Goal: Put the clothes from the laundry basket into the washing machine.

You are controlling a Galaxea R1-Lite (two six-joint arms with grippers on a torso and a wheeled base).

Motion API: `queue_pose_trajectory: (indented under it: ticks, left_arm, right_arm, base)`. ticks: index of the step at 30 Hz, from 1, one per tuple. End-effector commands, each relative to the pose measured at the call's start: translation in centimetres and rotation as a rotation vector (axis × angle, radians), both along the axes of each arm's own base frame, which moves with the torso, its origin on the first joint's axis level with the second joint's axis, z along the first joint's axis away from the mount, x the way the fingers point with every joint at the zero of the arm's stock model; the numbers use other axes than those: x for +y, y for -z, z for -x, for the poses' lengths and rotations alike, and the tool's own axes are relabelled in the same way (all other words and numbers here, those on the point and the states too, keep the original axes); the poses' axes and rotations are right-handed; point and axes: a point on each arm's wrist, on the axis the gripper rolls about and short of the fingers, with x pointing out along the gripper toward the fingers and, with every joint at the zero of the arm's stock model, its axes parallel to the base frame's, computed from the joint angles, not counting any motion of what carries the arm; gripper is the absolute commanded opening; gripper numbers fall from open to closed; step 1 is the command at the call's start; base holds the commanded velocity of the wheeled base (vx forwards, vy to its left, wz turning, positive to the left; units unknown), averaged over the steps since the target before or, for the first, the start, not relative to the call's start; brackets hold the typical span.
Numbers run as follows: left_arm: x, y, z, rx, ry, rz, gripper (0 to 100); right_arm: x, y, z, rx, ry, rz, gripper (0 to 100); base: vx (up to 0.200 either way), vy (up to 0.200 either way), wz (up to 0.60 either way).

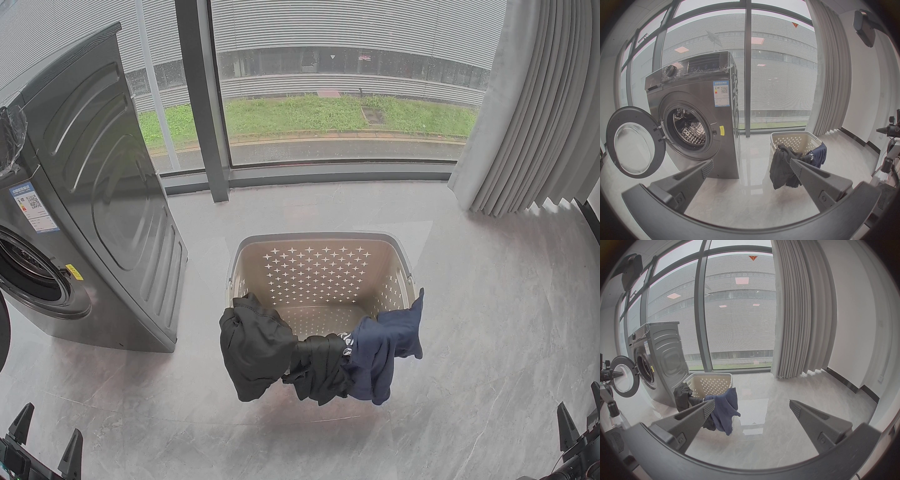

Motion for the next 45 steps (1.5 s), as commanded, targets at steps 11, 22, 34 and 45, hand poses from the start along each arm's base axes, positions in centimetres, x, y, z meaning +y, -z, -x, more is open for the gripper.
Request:
queue_pose_trajectory:
  ticks: [11,22,34,45]
  left_arm:
    - [0.0,0.5,0.0,0.000,0.001,0.000,100]
    - [0.0,0.5,0.0,0.000,0.001,0.000,100]
    - [0.0,0.5,0.0,-0.002,0.003,0.000,100]
    - [0.0,0.5,0.0,0.000,0.003,0.000,100]
  right_arm:
    - [0.3,-5.6,-5.9,0.371,-0.092,-0.043,100]
    - [1.5,-4.3,-13.3,0.605,-0.227,-0.078,100]
    - [4.1,-3.7,-17.7,0.742,-0.320,-0.082,100]
    - [7.7,0.5,-22.3,0.830,-0.333,-0.069,100]
  base:
    - [0.000,0.000,0.00]
    - [0.000,0.000,0.00]
    - [0.000,0.000,0.00]
    - [0.000,0.000,0.00]
